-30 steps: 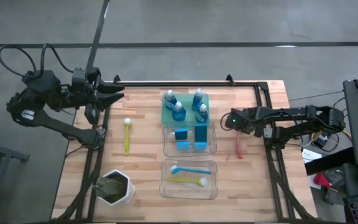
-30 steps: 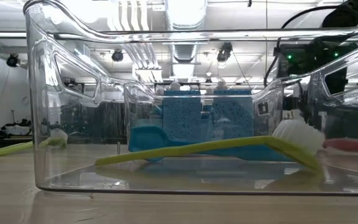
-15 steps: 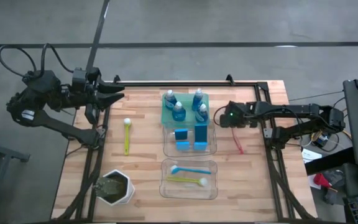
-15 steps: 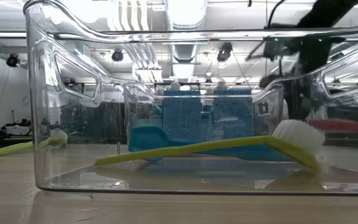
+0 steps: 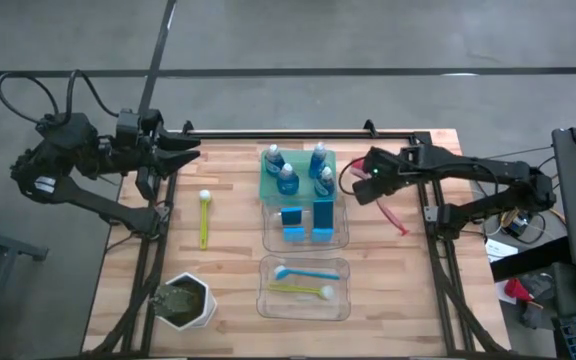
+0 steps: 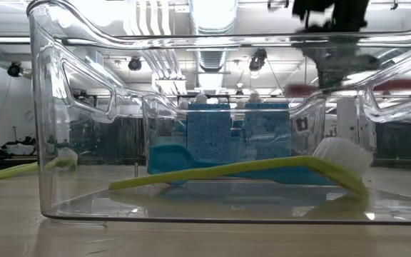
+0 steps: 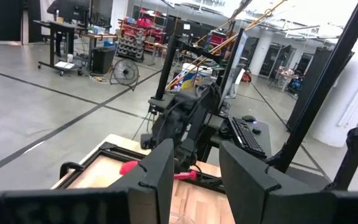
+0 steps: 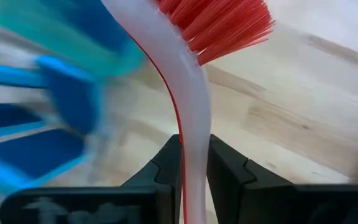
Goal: Pick & Place Kitchen Sink Supplies
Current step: Put the orange dish brush into the bottom transparent bin
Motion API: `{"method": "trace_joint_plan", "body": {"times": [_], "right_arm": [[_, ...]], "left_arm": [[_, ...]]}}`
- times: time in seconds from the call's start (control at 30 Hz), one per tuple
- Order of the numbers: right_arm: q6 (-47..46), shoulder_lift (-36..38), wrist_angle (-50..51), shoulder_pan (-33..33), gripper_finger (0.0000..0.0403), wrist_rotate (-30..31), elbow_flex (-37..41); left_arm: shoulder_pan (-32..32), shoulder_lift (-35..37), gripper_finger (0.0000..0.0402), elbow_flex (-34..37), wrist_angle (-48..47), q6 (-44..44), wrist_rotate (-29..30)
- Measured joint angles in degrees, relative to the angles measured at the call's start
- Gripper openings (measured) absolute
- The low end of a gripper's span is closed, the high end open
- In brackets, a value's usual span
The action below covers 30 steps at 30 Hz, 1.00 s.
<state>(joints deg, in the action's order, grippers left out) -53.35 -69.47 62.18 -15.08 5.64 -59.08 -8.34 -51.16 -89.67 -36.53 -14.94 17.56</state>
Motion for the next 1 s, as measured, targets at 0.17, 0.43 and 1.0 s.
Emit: {"method": "trace_joint_plan", "body": {"times": [0.17, 0.43, 1.0], "right_arm": [[0.0, 0.0, 0.3, 5.0, 0.0052, 0.3, -8.8], [1.3, -5.6, -4.6, 15.5, 0.0053, 2.3, -21.8], [6.9, -35.2, -1.4, 32.9, 0.0054, -0.1, -53.4]], "left_arm": [[0.0, 0.0, 0.0122, 0.0, -0.1, 0.0, 0.0], [0.0, 0.0, 0.0122, 0.0, -0.6, 0.1, 0.0], [0.0, 0.3, 0.0122, 0.0, -2.7, -1.5, -1.0]]}}
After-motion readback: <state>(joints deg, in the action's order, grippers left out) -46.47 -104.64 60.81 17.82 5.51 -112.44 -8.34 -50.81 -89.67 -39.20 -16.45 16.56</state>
